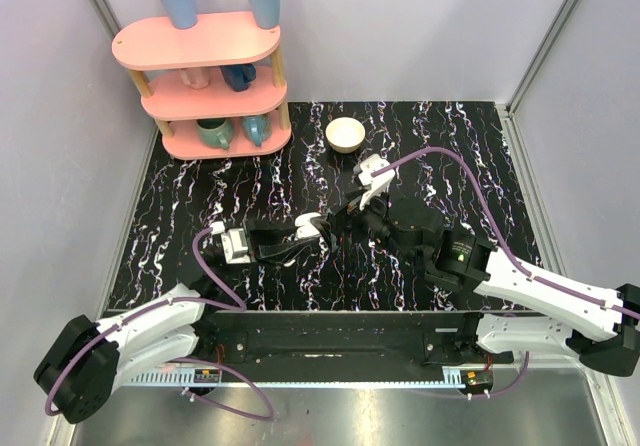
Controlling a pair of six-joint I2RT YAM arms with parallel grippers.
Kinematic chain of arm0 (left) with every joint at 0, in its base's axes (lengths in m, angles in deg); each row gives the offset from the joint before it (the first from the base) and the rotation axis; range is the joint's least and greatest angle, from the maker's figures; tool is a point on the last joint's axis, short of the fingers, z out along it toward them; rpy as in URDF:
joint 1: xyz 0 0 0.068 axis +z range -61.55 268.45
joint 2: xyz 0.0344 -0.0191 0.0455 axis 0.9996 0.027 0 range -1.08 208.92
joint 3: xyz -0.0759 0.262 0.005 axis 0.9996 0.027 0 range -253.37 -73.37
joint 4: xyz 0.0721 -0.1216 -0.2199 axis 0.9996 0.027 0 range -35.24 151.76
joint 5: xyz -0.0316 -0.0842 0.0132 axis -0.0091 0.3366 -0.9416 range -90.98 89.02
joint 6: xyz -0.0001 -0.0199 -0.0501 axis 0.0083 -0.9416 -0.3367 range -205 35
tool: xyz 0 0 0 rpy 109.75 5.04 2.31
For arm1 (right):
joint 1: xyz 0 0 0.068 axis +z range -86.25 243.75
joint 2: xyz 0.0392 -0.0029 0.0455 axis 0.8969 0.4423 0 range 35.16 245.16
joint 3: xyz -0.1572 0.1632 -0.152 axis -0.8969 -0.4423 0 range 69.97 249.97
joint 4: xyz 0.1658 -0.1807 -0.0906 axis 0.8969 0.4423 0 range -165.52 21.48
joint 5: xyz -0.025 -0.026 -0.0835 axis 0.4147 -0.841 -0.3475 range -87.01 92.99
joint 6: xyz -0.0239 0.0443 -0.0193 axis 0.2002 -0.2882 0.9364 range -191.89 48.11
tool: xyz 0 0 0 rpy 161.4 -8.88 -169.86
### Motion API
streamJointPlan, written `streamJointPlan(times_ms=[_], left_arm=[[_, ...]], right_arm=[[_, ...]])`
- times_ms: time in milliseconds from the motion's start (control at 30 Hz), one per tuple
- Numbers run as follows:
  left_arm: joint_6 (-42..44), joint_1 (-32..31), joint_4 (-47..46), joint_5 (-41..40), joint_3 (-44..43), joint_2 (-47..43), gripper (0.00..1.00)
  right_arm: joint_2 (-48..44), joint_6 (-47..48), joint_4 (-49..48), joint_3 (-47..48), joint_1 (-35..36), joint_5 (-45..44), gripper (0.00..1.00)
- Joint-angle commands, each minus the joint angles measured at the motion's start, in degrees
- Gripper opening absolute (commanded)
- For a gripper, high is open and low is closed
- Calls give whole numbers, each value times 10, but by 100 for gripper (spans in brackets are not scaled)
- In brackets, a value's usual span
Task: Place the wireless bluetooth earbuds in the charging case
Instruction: Open the charging case.
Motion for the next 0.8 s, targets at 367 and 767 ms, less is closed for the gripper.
streamJointPlan(times_ms=[367, 767], left_arm=[[11, -7, -211, 6, 12, -8, 0], [13, -7, -216, -25, 19, -13, 0]], right_arm=[[0, 19, -58, 29, -5, 53, 100], [-8, 37, -66, 30, -5, 43, 100]])
